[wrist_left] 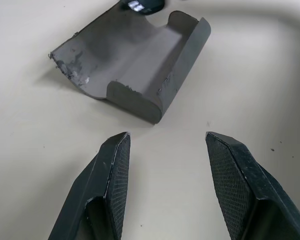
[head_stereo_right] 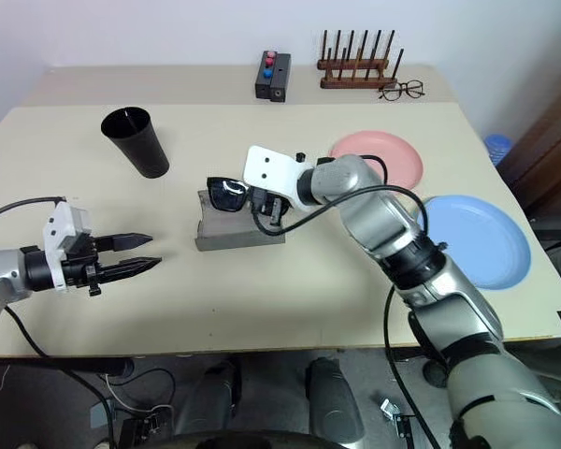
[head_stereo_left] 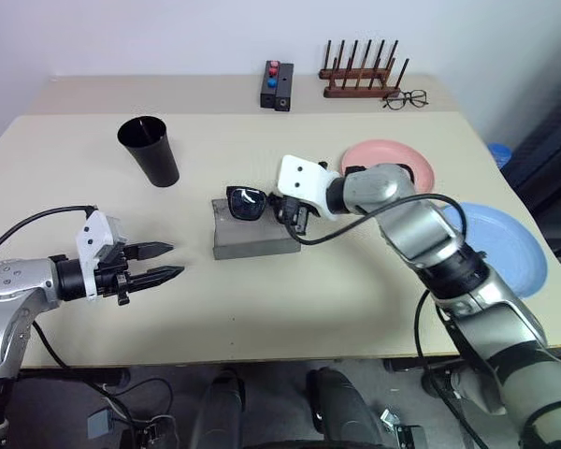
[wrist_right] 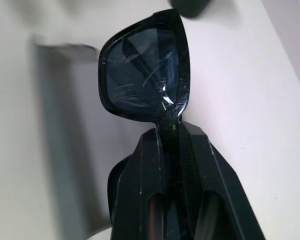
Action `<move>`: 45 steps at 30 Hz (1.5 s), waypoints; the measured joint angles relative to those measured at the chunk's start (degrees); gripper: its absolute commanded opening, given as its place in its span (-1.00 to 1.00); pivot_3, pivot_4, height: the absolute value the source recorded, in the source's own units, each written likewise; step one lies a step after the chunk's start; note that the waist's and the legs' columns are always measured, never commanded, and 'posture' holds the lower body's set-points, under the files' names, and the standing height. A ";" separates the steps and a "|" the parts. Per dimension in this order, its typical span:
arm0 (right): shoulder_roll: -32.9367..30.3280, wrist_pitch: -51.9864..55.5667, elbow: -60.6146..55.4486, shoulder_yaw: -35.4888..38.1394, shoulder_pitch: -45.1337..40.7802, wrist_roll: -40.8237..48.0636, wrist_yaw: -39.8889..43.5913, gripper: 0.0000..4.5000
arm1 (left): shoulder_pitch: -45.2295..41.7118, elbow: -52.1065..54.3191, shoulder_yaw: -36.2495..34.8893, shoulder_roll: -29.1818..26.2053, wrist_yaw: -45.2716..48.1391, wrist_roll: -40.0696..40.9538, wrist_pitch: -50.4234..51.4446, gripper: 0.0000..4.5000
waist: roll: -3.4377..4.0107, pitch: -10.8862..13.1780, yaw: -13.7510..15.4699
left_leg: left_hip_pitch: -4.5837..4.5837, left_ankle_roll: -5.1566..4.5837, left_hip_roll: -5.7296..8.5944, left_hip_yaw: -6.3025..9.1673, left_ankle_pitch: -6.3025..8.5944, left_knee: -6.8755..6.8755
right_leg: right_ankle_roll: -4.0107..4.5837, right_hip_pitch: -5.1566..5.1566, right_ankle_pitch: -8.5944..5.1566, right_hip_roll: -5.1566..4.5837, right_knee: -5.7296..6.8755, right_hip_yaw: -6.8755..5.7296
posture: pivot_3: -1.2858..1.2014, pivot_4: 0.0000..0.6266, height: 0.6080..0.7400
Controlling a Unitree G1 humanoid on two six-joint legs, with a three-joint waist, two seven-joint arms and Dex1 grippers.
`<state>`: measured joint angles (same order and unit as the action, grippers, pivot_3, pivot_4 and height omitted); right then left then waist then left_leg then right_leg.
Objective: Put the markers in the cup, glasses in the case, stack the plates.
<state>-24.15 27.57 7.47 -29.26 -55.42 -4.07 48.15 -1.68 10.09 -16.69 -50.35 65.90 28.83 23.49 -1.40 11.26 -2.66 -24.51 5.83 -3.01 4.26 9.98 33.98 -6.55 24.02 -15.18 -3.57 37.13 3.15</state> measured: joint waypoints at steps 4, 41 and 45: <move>4.79 -6.42 8.06 -1.04 -1.80 -2.58 -0.72 -0.99 | 1.38 0.03 -0.24 0.41 -0.39 0.02 -0.28 0.09 | 0.01 0.01 0.00 | 0.00 0.00 -0.01 0.00 0.00 -0.07 | -0.03 0.03 0.01 0.01 0.03 0.00 | 0.03 -0.52 0.98; -3.59 0.62 -13.49 9.58 9.48 1.53 9.04 0.70 | -19.62 -7.14 5.69 7.34 -12.60 -0.53 7.10 -0.98 | 0.00 0.00 0.79 | 0.02 0.01 0.02 0.04 -0.01 0.04 | -0.17 -0.13 0.06 0.02 0.01 0.00 | 0.03 -0.52 0.98; -6.71 0.22 -18.27 10.92 14.66 3.40 9.77 0.70 | -30.40 -15.75 10.97 12.02 -15.32 -4.70 5.93 -0.98 | -0.01 -0.01 0.73 | 0.03 0.00 0.03 0.05 -0.01 0.09 | -0.22 -0.16 0.09 0.04 0.03 0.00 | 0.03 -0.52 0.98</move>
<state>-30.85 27.80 -10.80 -18.33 -40.75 -0.68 57.91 -32.08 -5.66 -5.73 -38.33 50.58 24.13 29.41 -1.41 11.25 -1.93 -24.48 5.84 -2.99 4.30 9.98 34.07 -6.77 23.87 -15.10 -3.53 37.16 3.15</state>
